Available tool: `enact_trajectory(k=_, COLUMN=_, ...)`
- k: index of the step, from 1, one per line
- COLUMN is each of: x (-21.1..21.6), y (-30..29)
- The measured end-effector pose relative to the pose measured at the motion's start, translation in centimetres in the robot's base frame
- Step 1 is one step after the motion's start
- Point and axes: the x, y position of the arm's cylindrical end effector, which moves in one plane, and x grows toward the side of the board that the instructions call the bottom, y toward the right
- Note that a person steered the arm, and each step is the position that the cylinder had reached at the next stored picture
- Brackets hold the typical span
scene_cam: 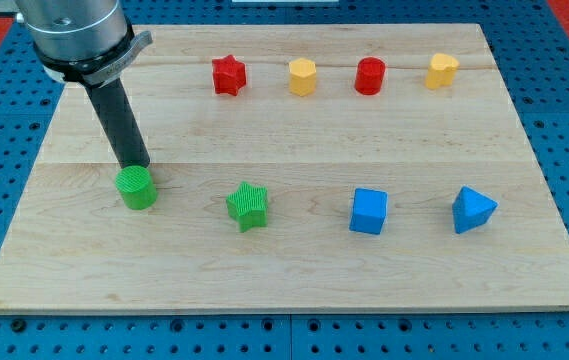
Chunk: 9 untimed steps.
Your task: Push the green circle to the left of green star
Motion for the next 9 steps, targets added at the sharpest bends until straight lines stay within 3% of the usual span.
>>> enact_trajectory(k=7, x=2.9, y=0.4)
enact_trajectory(k=9, x=2.8, y=9.9)
